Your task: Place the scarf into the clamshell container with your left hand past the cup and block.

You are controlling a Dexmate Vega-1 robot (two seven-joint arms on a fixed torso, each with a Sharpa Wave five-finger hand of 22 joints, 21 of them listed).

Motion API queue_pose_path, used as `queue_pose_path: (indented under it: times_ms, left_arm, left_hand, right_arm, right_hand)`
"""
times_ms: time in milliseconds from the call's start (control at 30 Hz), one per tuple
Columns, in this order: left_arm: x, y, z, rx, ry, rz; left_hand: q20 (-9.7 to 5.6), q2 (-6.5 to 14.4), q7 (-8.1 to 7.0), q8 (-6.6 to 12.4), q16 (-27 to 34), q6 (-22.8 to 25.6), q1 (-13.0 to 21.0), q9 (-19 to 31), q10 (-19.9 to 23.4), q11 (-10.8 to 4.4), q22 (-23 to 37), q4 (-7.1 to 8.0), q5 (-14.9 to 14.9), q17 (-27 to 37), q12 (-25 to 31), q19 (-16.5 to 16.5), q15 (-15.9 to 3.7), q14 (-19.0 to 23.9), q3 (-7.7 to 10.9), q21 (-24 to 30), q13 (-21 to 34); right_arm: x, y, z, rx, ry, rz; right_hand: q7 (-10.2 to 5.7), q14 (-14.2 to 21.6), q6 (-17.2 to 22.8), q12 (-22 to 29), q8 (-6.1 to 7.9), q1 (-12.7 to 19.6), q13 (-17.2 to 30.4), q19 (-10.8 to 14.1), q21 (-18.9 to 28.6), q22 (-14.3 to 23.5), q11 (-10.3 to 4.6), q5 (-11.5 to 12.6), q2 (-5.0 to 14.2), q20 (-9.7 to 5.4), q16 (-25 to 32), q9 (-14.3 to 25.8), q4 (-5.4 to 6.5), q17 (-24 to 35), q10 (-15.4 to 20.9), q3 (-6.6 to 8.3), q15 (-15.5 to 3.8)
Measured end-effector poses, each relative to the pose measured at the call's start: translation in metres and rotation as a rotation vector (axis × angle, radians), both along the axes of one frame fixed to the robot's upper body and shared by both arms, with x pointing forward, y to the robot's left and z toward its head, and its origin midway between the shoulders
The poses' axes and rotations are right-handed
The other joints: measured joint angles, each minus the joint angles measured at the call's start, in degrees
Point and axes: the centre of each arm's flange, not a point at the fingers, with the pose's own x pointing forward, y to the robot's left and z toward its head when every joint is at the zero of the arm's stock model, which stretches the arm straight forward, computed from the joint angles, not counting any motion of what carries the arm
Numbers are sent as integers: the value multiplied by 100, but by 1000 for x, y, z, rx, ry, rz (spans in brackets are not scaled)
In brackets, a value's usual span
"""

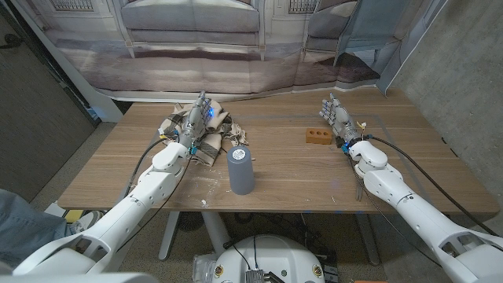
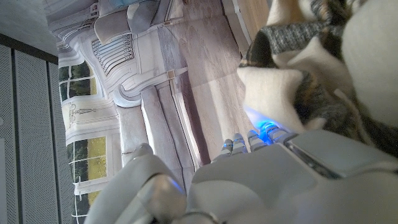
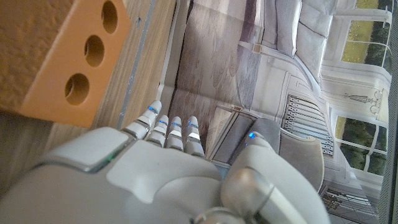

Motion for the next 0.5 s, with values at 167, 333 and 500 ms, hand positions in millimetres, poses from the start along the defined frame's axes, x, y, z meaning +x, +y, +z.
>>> queue_pose_path:
  times_ms: [167,333,500]
  left_arm:
    - [-2,-1,-1,3,8,0]
    - [-6,-1,2,8,-2,-4]
    - [-9,0,4,12,3,-4]
  left_hand:
    - [0,16,0,0,0,0,30,0,0,0,0,0,0,0,0,0,0,0,0,0,0]
    - [30,16,0,0,0,0,30,0,0,0,0,0,22,0,21,-30,0,0,0,0,0]
    - [31,39,0,22,0,1,52,-1,14,-13,-1,0,22,-1,21,-31,0,0,0,0,0]
  right_arm:
    - [2,2,-1,3,6,5]
    - [2,2,-1,1,5,8]
    - [4,3,-3,3,10,9]
  right_hand:
    - [21,32,20,0,0,0,0,0,0,0,7,0,0,0,0,0,-7,0,7,7,31]
    - [20,32,20,0,0,0,0,0,0,0,7,0,0,0,0,-1,-7,0,7,6,31]
    - [20,31,20,0,0,14,-1,41,0,-1,2,0,15,41,0,-1,-7,9,11,6,30]
